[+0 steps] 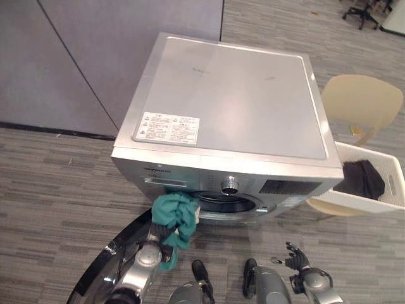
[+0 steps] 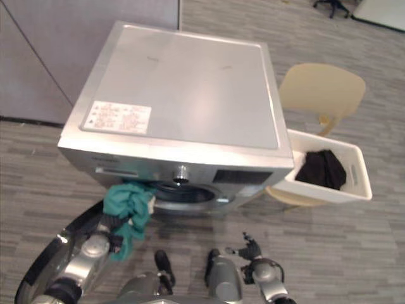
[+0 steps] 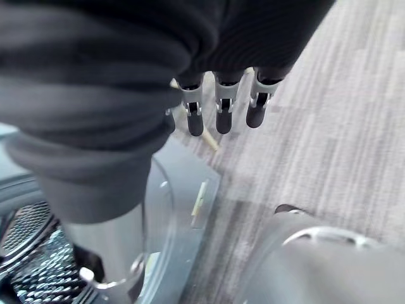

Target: Grab the laundry basket,head to the washer,open it,put in the laundry and shut it.

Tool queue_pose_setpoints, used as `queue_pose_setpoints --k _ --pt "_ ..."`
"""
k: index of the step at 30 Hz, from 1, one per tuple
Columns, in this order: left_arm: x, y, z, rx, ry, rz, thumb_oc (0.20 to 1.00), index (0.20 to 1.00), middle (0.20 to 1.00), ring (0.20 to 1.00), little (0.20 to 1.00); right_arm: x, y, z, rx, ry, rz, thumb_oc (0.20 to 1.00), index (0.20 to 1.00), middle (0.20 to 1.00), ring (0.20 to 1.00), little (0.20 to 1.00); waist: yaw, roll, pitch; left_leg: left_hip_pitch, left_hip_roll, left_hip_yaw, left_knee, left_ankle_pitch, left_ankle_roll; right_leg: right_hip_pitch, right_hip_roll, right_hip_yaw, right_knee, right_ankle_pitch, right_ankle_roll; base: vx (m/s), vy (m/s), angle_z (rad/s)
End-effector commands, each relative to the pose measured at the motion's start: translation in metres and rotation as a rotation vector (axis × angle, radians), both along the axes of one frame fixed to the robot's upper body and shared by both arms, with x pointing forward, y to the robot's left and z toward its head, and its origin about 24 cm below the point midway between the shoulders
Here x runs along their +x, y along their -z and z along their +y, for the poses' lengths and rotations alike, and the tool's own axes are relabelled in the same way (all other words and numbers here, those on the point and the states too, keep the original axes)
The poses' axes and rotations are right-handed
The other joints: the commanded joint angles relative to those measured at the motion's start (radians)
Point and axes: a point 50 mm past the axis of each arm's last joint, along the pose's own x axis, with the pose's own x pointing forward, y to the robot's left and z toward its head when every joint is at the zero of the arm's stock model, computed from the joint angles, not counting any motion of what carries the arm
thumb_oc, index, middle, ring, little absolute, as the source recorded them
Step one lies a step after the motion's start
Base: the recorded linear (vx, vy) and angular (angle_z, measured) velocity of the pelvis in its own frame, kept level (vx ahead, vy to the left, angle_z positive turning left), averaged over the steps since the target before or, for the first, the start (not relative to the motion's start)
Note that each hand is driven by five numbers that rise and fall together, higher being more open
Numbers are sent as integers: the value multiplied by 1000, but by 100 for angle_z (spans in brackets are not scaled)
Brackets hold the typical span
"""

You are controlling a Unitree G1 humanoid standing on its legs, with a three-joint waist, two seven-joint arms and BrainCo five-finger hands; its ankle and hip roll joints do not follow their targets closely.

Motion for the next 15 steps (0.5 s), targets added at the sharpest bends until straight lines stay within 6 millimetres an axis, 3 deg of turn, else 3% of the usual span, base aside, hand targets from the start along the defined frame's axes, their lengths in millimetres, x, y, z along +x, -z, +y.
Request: queue_pose_setpoints --k 1,2,5,8,9,10,11,13,14,15 --pt "14 -23 5 35 17 -134 200 200 200 200 200 27 -20 -18 -52 8 -117 1000 1000 1000 1000 1000 18 -31 23 -45 142 -153 153 -42 -63 130 49 59 -200 18 41 -75 -89 -70" --pt "18 -27 3 28 20 -157 200 200 200 200 200 28 -21 -19 -50 8 -124 1000 1000 1000 1000 1000 9 -34 35 -58 142 -151 163 -43 -61 112 69 98 -205 23 37 -133 -99 -38" --pt "31 -39 -4 -2 13 -218 200 200 200 200 200 40 -29 -21 -59 18 -169 1000 1000 1000 1000 1000 -6 -22 69 -124 156 -152 174 -30 -69 32 86 120 -196 38 28 -233 -94 -8" --pt "53 -60 -12 1 13 -320 200 200 200 200 200 60 -47 -26 -66 60 -263 1000 1000 1000 1000 1000 -29 5 110 -312 182 -193 249 -13 -73 -170 101 148 -111 36 16 -286 -131 -14" --pt "53 -61 -13 1 13 -321 200 200 200 200 200 61 -47 -26 -66 61 -264 1000 1000 1000 1000 1000 -29 6 107 -319 183 -194 253 -15 -73 -176 101 147 -108 34 15 -301 -61 -24" --pt "68 -79 -19 4 23 -399 200 200 200 200 200 76 -63 -27 -77 63 -347 1000 1000 1000 1000 1000 -22 6 129 -411 166 -278 318 -33 -71 -260 108 164 -67 36 9 -147 -12 -29" --pt "68 -79 -20 4 23 -400 200 200 200 200 200 77 -63 -27 -78 64 -348 1000 1000 1000 1000 1000 -23 8 126 -418 166 -280 323 -35 -71 -265 108 162 -64 35 9 -207 -24 -28" --pt "84 -101 -25 15 32 -483 200 200 200 200 200 91 -79 -26 -85 70 -433 1000 1000 1000 1000 1000 -29 8 140 -529 155 -339 401 -50 -75 -358 108 176 -15 37 8 -192 -15 -45" --pt "100 -126 -28 58 40 -570 200 200 200 200 200 108 -99 -23 -72 82 -532 1000 1000 1000 1000 1000 -45 12 149 -643 163 -360 489 -68 -74 -468 111 199 47 37 6 -198 2 -22" --pt "100 -126 -28 58 41 -571 200 200 200 200 200 108 -99 -23 -72 83 -533 1000 1000 1000 1000 1000 -44 14 145 -652 165 -361 495 -70 -74 -476 111 198 51 36 6 -191 28 6"
